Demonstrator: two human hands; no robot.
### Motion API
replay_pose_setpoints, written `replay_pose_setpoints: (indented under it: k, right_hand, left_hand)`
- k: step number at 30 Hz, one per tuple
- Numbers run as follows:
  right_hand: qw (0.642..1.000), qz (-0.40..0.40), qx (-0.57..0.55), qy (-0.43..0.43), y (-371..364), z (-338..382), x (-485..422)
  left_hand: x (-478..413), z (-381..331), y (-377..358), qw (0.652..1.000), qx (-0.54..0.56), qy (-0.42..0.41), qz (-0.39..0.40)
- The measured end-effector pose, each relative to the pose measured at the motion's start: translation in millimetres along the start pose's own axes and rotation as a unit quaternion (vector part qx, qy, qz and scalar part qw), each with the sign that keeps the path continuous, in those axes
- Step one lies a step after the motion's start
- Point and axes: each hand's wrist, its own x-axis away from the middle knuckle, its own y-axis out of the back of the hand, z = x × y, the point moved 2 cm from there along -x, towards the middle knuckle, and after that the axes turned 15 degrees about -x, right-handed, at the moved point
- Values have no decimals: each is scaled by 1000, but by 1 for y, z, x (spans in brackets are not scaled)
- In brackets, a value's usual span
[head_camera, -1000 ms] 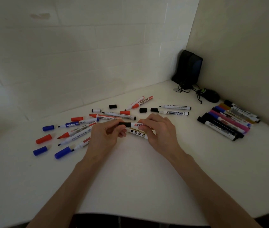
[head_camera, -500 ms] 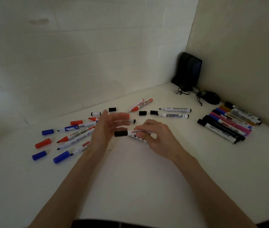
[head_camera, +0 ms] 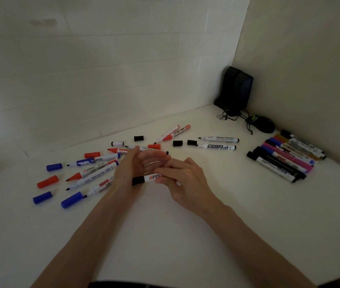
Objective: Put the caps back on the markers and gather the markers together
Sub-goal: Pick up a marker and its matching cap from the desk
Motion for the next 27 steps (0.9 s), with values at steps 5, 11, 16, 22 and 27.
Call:
replay_pose_setpoints:
  k: [5,11,16,22,27]
  right_hand:
    - [1000,-5,-2,-6,-5,-1,3]
    - [1000,-11,10,-14,-9,1,3]
    - [1000,10,-10,-21,-4,4,0]
    - [997,8,-46,-54,-2,4,-8]
    - [993,28,-72,-87,-5,7,-7]
  left_hand:
    - [2,-2,-1,1000,-17,6,-17]
    - [-1,-3,0,999,-27,26,-29]
    - [0,-6,1,999,12,29,-1]
    - [-3,-14,9,990,136,-9,-47]
    - [-1,-13,18,984,157,-21,-86]
